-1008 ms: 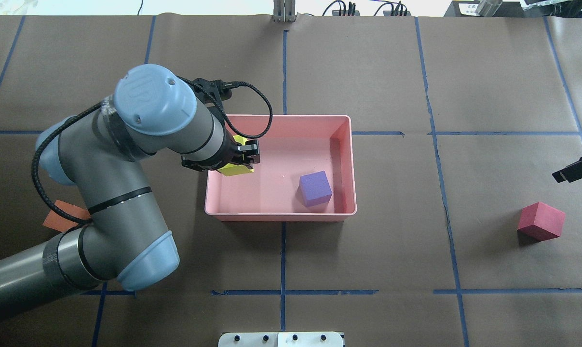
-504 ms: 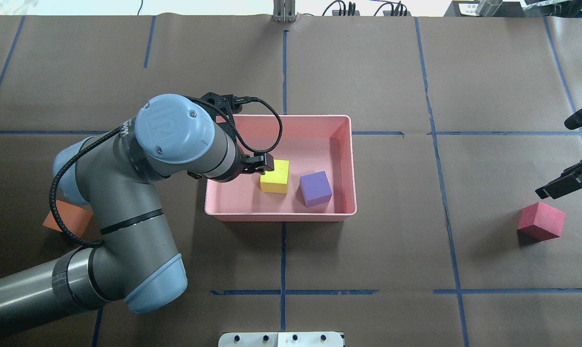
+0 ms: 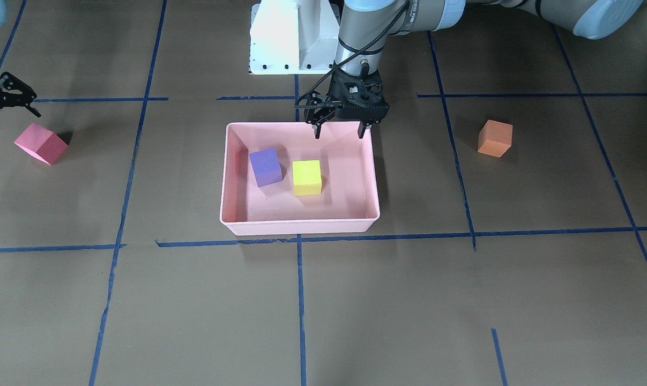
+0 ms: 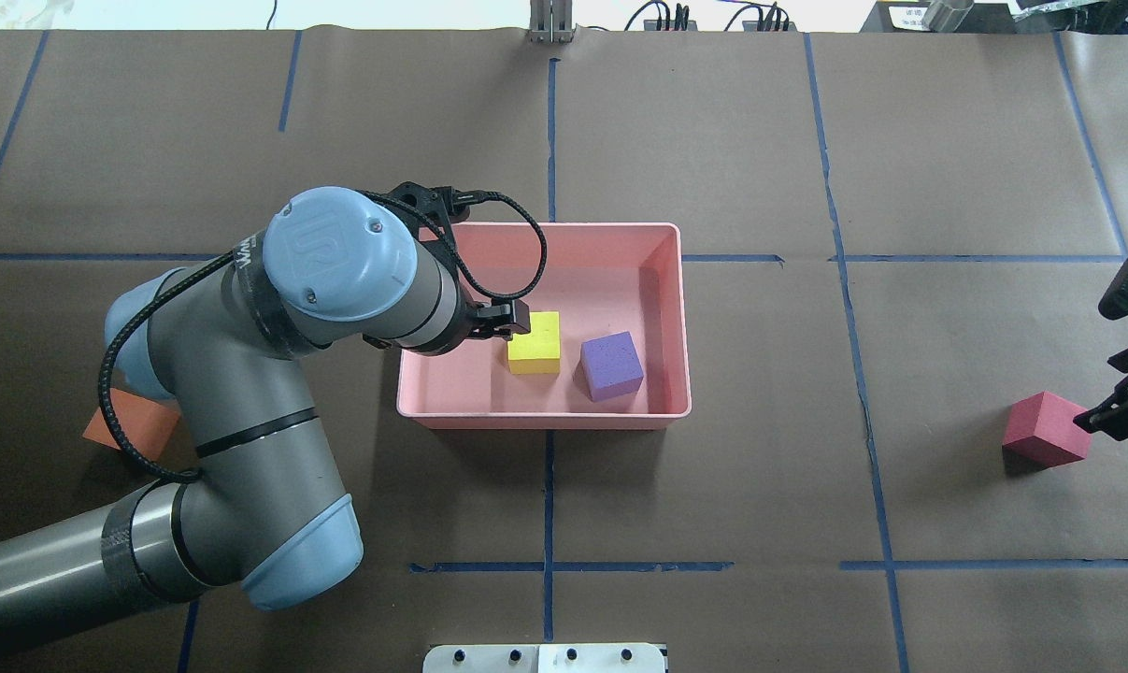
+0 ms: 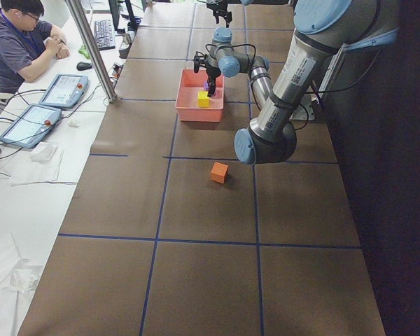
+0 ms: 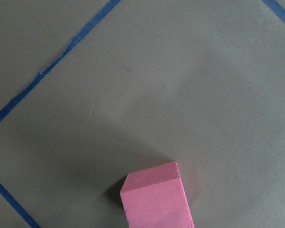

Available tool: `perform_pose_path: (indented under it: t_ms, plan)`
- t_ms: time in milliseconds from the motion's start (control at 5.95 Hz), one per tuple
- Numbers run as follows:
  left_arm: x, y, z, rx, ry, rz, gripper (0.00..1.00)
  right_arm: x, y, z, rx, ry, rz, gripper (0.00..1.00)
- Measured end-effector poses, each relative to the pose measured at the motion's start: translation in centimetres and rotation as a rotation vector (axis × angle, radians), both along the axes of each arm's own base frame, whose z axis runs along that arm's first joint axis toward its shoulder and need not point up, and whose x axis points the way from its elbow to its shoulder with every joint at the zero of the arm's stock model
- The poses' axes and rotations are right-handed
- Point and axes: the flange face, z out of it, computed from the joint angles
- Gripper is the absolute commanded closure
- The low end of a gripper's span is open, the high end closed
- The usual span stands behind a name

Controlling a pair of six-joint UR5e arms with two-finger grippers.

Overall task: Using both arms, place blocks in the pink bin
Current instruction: 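Lower the right gripper onto the pink cube and close it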

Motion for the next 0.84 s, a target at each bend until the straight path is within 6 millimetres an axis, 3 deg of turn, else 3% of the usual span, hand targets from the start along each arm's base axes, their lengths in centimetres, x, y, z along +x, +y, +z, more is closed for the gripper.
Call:
perform_pose_path:
  t_ms: [336,840]
  plan:
    - [0.0,0.0,0.1,0.0,-0.001,0.0,0.0,-2.4,1.1,2.6,0.007,0.066,-0.072,0.0]
    - [0.1,0.2,0.3,0.0,-0.005,0.004,0.0,-5.4,-0.2,4.9,-0.011,0.093,-0.11,0.04]
